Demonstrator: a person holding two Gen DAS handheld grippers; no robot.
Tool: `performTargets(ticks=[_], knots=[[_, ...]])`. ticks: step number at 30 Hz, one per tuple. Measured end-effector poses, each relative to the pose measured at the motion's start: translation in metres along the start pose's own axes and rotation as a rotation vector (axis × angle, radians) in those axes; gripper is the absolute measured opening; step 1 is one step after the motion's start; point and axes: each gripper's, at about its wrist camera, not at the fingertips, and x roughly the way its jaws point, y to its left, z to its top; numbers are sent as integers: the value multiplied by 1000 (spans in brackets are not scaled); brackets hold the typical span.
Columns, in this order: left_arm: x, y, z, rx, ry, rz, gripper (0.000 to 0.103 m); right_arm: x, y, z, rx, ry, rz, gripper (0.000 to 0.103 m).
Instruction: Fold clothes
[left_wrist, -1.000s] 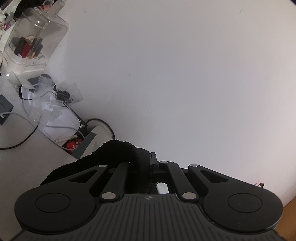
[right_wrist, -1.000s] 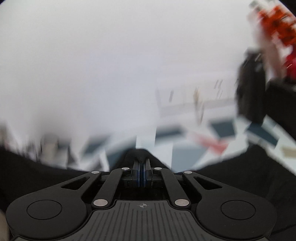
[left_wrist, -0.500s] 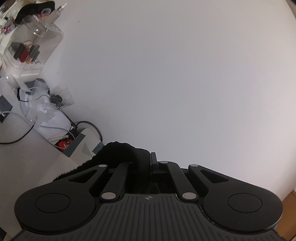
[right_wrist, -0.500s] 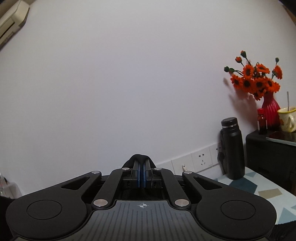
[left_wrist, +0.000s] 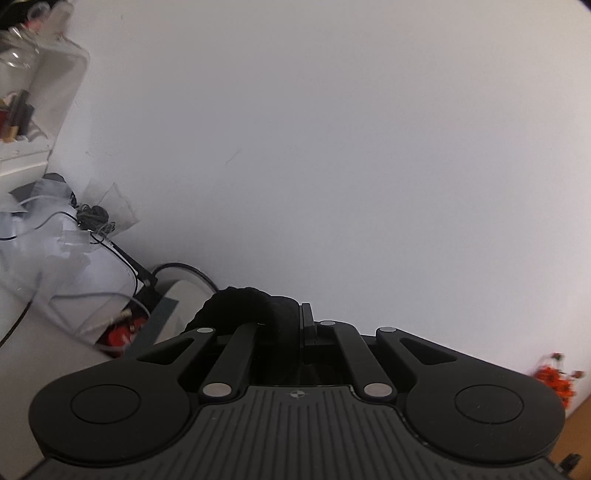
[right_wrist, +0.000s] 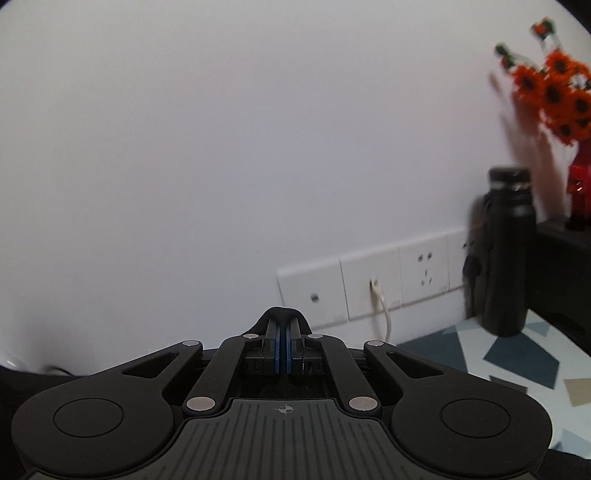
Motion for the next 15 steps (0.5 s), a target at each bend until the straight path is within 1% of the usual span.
performTargets(ticks=[2,5,8,12,15], knots=[[33,9,-1,5,18,35,3,22,2,-7,-16,28,-20,2],[82,26,-7,10,66,93,3,55,6,-17,-40,69,-50,2],[121,43,-13,16,113,149,3,87,9,-27,-64,110,-80,2],[157,59,-15,25,145,187,3,131,14,-40,-96,166,-120,3],[175,69,-16,25,157,200,3,164,18,-50,-120,207,-150,3]])
